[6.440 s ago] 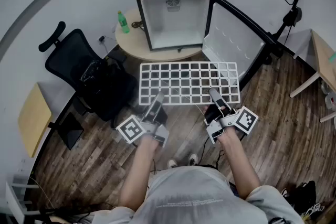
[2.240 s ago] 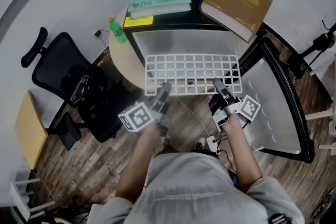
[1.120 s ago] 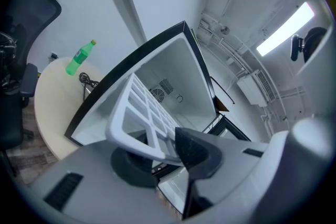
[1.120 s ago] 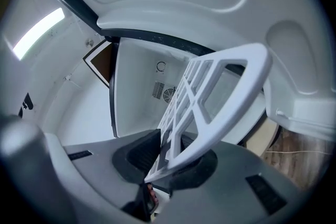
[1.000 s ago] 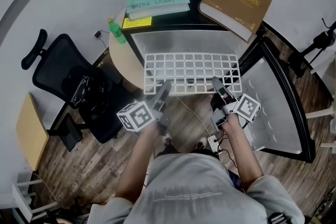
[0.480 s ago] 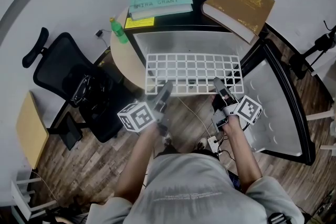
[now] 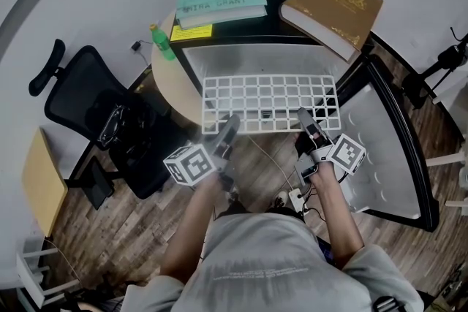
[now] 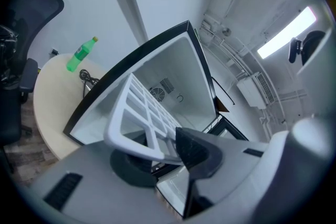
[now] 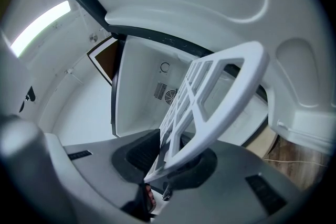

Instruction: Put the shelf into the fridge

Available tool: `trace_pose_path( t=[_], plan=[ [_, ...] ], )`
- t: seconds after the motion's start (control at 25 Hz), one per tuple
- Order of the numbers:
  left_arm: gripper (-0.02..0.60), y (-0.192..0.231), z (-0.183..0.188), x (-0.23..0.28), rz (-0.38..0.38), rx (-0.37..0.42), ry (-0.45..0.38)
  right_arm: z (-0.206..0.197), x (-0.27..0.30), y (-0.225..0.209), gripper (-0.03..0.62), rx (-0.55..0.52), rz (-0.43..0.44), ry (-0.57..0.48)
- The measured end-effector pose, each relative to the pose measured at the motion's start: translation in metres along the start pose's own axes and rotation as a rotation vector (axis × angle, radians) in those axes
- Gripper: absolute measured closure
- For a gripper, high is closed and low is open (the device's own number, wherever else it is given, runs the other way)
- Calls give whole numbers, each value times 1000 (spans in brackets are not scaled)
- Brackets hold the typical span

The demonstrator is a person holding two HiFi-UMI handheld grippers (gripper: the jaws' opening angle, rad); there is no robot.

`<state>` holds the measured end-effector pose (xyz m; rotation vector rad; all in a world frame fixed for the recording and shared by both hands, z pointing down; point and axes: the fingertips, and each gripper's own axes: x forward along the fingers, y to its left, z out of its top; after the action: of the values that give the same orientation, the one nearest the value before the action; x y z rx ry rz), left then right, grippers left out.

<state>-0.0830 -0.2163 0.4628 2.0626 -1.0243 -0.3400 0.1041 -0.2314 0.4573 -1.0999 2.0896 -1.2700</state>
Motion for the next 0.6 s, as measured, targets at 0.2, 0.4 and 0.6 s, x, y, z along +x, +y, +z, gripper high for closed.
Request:
trace_pose_path(
  t=[0.2, 0.4, 0.6],
  plan=[
    [476, -4, 2, 1, 13, 22, 2, 5, 3, 6, 526, -41, 22, 0],
    [476, -2, 6, 7, 13, -3, 5, 8, 6, 3, 526, -34, 3, 9],
    [476, 4, 8, 11, 21, -11, 7, 10, 6, -8, 525, -42, -67, 18]
  ],
)
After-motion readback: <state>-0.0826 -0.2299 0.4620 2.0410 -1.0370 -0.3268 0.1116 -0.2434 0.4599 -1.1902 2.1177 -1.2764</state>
